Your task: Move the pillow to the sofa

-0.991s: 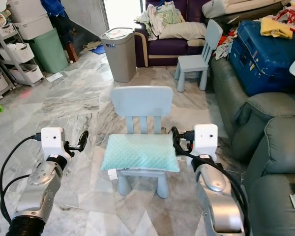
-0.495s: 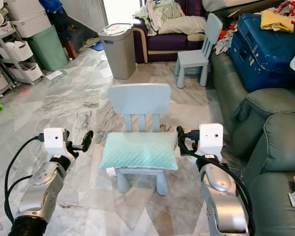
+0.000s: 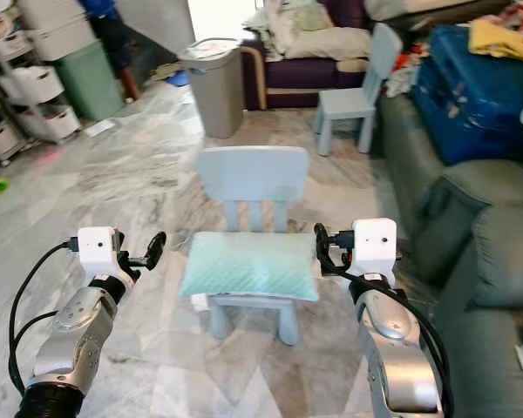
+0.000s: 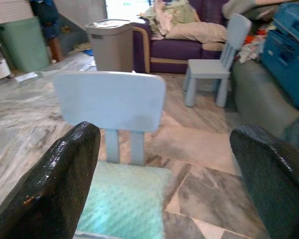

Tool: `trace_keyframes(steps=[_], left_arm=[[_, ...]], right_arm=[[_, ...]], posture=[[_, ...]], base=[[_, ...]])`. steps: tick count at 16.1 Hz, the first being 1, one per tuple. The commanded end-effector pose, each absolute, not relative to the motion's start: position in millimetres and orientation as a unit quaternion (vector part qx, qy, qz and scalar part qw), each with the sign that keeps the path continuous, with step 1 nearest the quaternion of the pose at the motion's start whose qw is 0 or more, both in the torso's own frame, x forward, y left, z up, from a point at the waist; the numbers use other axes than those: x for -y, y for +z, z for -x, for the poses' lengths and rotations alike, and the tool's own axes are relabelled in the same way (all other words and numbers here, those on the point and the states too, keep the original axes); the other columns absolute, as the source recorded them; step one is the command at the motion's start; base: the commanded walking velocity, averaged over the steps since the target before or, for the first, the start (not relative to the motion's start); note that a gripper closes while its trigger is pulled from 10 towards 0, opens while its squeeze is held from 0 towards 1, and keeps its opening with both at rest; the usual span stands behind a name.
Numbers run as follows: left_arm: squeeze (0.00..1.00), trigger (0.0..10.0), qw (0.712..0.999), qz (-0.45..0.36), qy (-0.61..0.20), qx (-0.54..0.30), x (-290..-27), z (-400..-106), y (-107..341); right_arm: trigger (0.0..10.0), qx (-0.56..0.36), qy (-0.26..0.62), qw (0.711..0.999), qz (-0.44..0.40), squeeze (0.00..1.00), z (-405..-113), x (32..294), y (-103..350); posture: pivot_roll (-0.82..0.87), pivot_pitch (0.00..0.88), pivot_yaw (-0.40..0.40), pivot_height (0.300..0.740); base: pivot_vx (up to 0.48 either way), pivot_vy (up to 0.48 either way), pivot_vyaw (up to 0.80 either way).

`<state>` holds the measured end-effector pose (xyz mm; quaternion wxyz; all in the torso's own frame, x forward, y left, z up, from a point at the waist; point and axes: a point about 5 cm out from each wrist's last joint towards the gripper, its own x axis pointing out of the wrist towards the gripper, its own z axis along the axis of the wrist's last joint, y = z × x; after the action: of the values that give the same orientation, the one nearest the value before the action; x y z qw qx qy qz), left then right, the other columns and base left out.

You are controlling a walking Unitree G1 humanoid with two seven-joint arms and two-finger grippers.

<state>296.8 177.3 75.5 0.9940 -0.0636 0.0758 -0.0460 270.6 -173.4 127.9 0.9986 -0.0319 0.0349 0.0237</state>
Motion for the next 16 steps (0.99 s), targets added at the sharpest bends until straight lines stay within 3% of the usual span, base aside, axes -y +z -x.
trace_keyframes(steps=[1, 10, 16], left_arm=[[0.0, 10.0, 0.994, 0.065, -0.039, -0.076, -184.1, -295.3, 76.1], [0.0, 10.0, 0.994, 0.061, -0.051, -0.075, -182.5, -294.4, 75.6], [0.0, 10.0, 0.993, 0.058, -0.057, -0.086, -180.7, -293.1, 72.0]], right_arm=[[10.0, -0.024, 0.038, 0.999, 0.028, 0.0, -271.4, 165.8, 132.2], [10.0, -0.019, 0.04, 0.999, 0.03, 0.0, -271.8, 165.0, 133.6], [10.0, -0.014, 0.037, 0.999, 0.031, 0.0, -272.4, 165.3, 135.0]], posture=[[-0.17, 0.0, 0.081, 0.74], [-0.17, 0.0, 0.081, 0.74], [-0.17, 0.0, 0.084, 0.74]], base=[[0.3, 0.27, 0.0], [0.353, 0.297, 0.0], [0.456, 0.0, 0.0]])
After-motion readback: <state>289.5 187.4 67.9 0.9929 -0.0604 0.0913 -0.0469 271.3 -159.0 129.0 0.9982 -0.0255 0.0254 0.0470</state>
